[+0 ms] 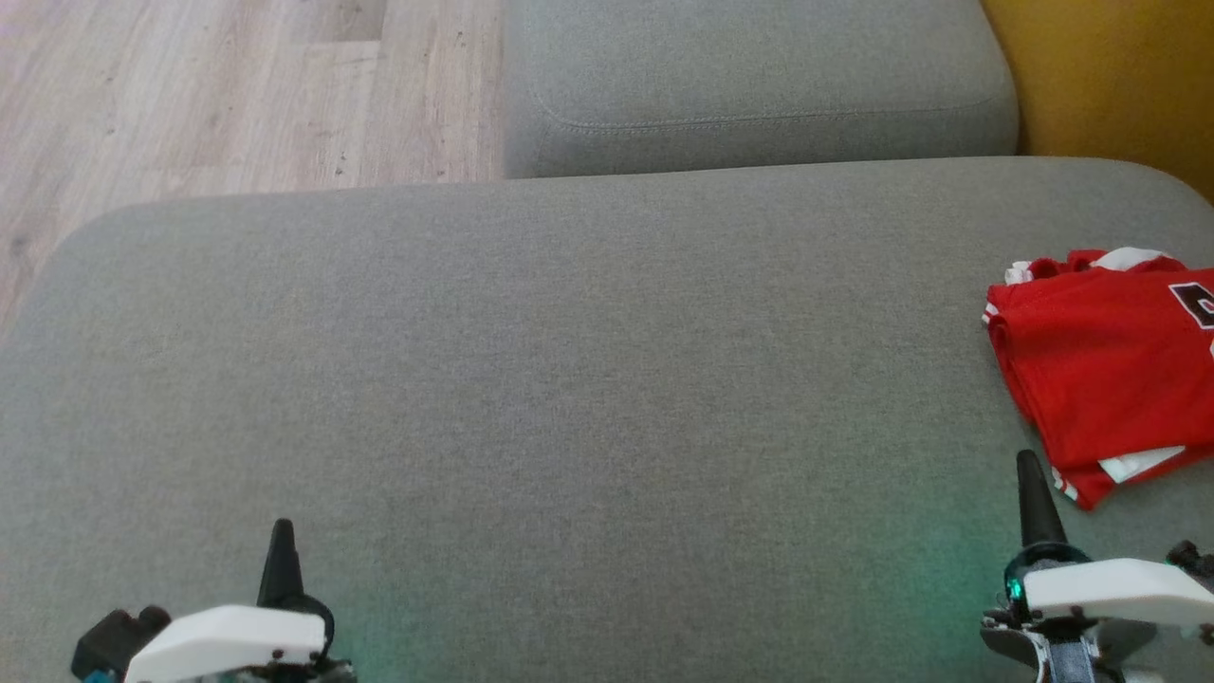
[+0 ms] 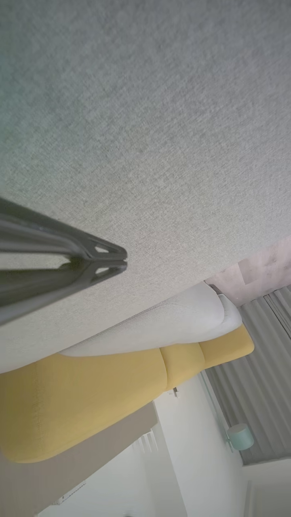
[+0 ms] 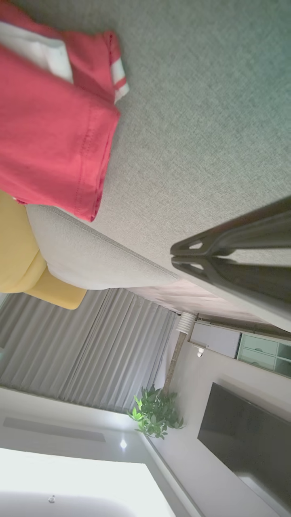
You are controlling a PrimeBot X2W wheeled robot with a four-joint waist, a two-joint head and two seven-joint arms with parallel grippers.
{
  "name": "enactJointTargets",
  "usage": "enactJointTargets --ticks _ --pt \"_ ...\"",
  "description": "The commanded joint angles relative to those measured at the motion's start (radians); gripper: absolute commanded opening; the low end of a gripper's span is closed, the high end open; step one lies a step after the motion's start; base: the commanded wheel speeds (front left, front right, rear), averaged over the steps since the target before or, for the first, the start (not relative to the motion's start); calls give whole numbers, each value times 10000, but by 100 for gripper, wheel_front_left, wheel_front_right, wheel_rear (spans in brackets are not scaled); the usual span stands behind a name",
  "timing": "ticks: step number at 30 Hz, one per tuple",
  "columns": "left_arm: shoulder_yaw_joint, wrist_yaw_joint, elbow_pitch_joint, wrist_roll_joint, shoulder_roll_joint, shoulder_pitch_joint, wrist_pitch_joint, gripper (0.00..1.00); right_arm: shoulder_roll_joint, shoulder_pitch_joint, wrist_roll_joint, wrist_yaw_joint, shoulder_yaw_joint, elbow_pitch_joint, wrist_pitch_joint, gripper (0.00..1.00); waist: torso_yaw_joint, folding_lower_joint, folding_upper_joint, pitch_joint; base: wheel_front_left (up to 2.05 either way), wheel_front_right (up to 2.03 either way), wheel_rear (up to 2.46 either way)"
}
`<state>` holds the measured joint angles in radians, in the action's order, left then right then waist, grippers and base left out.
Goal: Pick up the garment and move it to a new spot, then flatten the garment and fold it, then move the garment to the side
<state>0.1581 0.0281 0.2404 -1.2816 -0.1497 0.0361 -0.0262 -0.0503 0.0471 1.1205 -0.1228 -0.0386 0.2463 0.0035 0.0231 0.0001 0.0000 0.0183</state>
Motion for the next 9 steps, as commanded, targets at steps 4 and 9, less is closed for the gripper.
enactJointTargets --ticks 4,9 --pt "-626 -263 -232 -471 83 -721 182 0 -221 -697 736 -56 40 -255 155 0 -27 0 0 -25 0 0 0" --pt "-883 -434 -196 -845 190 -813 328 0 -223 -803 1309 -59 -20 -226 243 0 -53 0 0 -49 0 0 0"
